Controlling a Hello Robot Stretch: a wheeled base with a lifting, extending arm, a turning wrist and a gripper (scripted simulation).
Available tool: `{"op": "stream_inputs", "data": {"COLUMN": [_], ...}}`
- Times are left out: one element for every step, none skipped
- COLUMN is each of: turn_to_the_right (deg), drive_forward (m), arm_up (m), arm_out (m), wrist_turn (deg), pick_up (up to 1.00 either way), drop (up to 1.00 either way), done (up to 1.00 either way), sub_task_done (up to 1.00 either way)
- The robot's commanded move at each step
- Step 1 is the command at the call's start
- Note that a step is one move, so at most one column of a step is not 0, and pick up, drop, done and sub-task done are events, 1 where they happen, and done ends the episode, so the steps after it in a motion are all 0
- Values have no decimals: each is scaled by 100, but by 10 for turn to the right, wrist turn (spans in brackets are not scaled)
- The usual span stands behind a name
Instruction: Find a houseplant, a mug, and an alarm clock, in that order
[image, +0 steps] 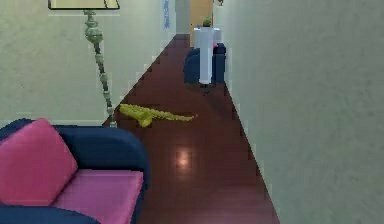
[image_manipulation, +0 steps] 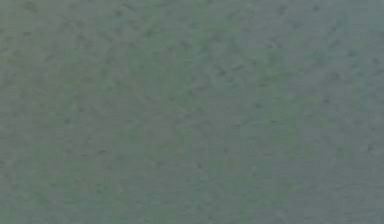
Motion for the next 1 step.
{"op": "stream_inputs", "data": {"turn_to_the_right": [0], "drive_forward": [30], "arm_up": [0], "arm_out": [0], "wrist_turn": [0], "pick_up": [0], "drop": [0], "done": [0], "sub_task_done": [0]}}
